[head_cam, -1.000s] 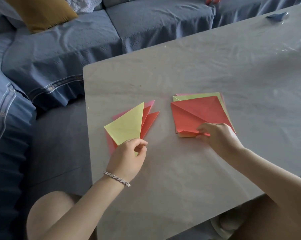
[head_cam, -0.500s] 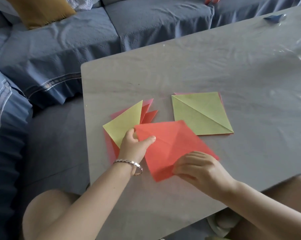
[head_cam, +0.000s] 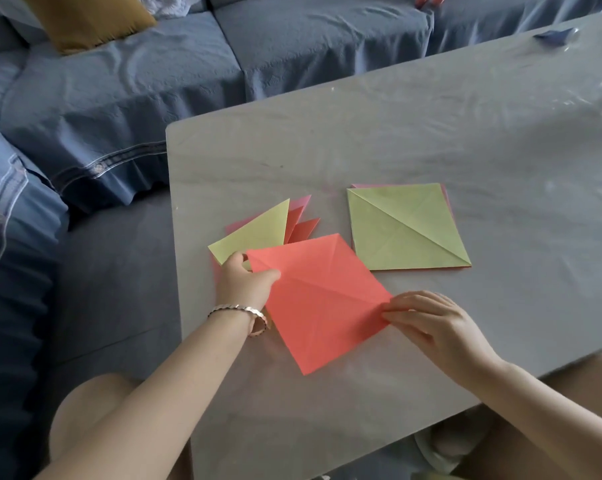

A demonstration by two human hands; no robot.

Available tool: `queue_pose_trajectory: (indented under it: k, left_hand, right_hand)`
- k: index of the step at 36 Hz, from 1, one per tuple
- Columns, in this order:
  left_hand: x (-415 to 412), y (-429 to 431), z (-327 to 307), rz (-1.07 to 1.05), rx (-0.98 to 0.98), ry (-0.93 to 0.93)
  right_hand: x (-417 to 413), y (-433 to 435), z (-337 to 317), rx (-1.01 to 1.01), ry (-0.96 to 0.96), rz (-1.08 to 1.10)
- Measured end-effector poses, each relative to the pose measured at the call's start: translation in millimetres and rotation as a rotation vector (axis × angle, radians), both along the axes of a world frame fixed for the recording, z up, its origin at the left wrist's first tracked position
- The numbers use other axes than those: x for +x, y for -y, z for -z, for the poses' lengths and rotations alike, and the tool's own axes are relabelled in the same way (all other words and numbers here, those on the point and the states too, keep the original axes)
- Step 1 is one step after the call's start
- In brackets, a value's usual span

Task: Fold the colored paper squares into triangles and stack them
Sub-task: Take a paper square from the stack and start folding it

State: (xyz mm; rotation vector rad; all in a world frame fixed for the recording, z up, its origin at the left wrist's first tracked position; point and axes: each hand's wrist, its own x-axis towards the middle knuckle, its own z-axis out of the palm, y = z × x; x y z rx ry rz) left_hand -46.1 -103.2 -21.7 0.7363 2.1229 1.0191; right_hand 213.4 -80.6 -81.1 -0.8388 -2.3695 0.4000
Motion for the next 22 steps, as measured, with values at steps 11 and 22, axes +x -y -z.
queue_pose_trajectory:
  k: [11,22]
  left_hand:
    - [-5.4,10.0,-10.5,0.016,0.066,0.285]
    - [-4.3,23.6,-15.0,0.065,0.074,0.337]
  right_hand:
    - [-6.6,-1.0,-7.9,-0.274,-0.137,0.345]
    - [-37.4,7.9,-42.2,-0.374,-0.099,-0.049]
